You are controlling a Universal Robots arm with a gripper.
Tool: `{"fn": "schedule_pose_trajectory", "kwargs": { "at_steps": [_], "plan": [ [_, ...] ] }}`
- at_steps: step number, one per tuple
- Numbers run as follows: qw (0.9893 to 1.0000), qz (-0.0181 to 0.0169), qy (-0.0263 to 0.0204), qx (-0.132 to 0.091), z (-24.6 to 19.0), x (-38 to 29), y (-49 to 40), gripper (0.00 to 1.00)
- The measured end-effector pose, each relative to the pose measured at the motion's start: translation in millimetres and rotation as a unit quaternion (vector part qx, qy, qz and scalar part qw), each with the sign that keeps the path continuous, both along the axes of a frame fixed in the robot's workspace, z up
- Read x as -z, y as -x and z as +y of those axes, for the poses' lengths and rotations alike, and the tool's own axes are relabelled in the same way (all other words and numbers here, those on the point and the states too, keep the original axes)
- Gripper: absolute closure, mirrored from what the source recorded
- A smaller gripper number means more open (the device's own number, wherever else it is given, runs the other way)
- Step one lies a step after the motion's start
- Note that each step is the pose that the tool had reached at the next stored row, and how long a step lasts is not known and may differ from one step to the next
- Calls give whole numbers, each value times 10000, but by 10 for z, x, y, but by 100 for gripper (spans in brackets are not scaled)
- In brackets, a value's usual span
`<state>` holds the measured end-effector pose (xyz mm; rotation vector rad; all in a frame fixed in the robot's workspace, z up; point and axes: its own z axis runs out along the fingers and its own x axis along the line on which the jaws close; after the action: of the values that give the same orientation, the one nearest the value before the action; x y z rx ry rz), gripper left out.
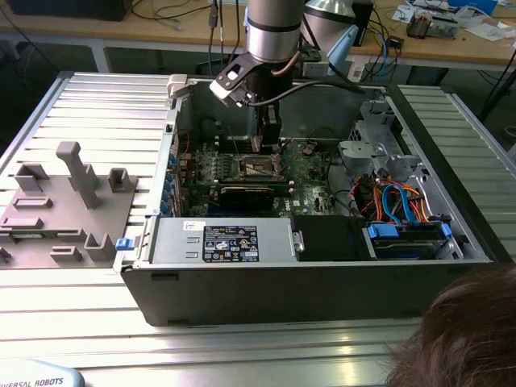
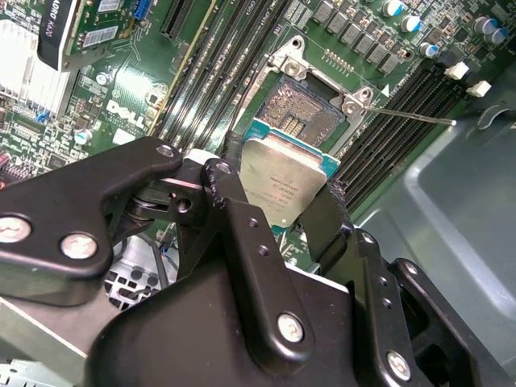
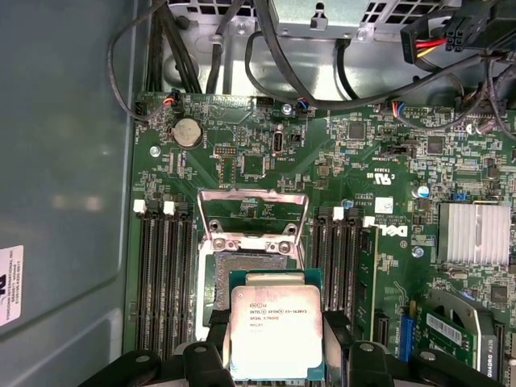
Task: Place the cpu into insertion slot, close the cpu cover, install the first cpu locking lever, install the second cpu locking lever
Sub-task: 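Place the cpu into insertion slot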
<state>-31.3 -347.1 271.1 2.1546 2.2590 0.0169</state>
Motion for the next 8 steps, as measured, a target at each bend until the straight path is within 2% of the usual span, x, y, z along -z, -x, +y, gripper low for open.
{"fn": "schedule_pose_trajectory", "kwargs": {
  "at_steps": [8],
  "plan": [
    [10000, 0, 0, 0, 0, 17, 0, 46]
  ]
}}
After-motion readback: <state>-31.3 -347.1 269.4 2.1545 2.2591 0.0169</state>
